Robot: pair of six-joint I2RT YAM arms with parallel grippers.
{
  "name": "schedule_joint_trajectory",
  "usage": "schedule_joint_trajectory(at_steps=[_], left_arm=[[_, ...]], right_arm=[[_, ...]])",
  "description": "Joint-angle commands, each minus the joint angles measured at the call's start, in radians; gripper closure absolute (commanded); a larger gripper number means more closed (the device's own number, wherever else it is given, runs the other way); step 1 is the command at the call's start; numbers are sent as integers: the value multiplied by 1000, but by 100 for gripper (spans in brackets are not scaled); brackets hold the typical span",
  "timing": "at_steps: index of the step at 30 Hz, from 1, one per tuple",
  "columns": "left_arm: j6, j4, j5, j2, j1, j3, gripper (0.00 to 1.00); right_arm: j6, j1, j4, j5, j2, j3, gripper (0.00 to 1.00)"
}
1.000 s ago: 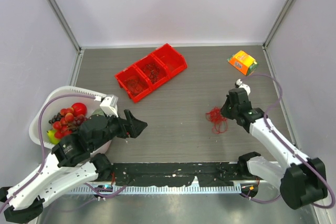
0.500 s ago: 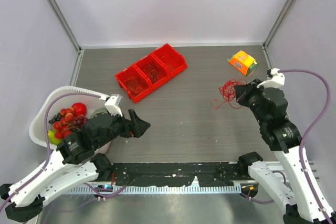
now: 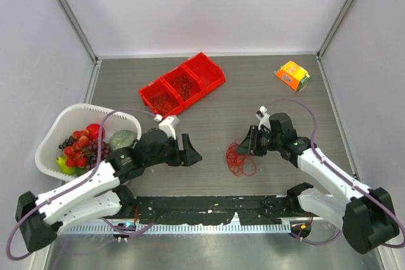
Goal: Untangle the cables
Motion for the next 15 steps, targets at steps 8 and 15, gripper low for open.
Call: schedule_joint_trajectory(at_steps=[8,15], left_arm=[[32,348,96,502,-2,122,30],[122,399,99,824,-27,276,40]], right_arm=[[41,15,156,-31,-73,32,99],[54,21,-114,294,-200,56,66]])
